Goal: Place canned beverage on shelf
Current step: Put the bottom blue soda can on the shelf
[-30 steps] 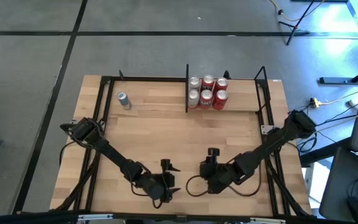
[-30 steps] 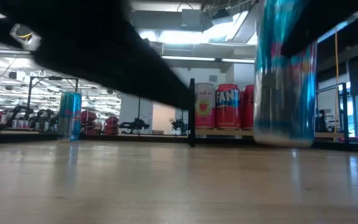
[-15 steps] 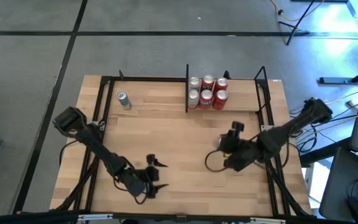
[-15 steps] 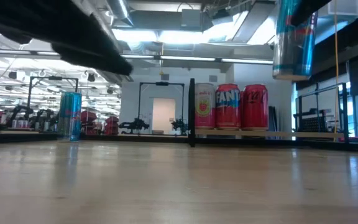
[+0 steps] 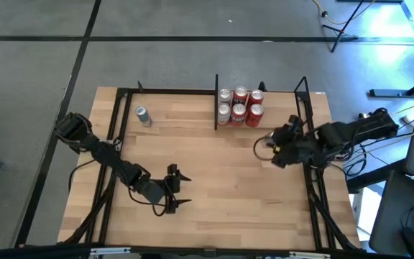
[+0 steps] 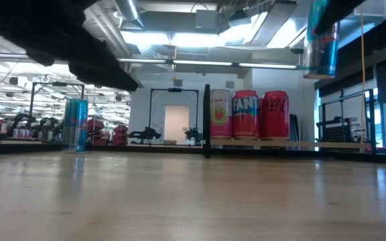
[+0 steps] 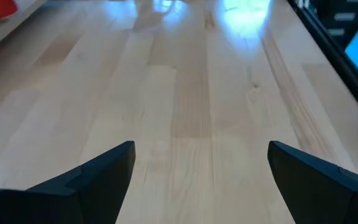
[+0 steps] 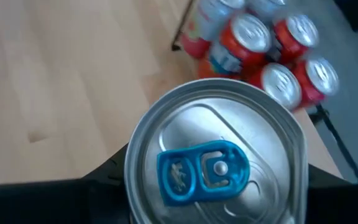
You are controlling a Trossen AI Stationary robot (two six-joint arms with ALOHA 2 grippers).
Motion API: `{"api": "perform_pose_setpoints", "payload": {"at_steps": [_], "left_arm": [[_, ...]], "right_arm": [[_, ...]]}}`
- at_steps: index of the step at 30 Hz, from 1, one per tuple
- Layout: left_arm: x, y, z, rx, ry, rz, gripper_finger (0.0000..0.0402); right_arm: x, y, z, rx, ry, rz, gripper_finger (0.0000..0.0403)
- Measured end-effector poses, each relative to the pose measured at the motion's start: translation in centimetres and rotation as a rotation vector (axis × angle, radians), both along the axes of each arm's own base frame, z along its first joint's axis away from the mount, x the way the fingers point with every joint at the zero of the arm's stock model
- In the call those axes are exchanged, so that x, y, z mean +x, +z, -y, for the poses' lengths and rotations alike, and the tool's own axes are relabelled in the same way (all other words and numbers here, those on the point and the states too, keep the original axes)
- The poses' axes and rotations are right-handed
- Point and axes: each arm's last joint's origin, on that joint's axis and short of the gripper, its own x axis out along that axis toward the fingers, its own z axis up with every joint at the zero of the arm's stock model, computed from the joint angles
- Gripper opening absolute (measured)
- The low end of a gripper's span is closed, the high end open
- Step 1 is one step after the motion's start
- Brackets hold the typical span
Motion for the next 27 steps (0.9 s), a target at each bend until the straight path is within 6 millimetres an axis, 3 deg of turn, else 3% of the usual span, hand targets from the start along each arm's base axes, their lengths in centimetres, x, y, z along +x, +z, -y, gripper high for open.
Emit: {"api": "perform_pose_setpoints", "payload": {"at_steps": [11, 19, 27], "left_arm": [[1.2, 0.4, -2.4, 0.099, -0.182, -0.05, 0.0354], [2.1, 0.2, -4.7, 0.089, -0.248, -0.093, 0.0354], [2.3, 0.2, -5.2, 0.089, -0.392, -0.1, 0.0354]], "right_arm": [[-4.3, -0.1, 5.3, 0.057, -0.192, 0.049, 0.0201], [-3.2, 0.1, 9.5, 0.063, -0.194, 0.037, 0.0201], [-3.4, -0.5, 16.7, 0.106, -0.225, 0.055, 0.0201]]}}
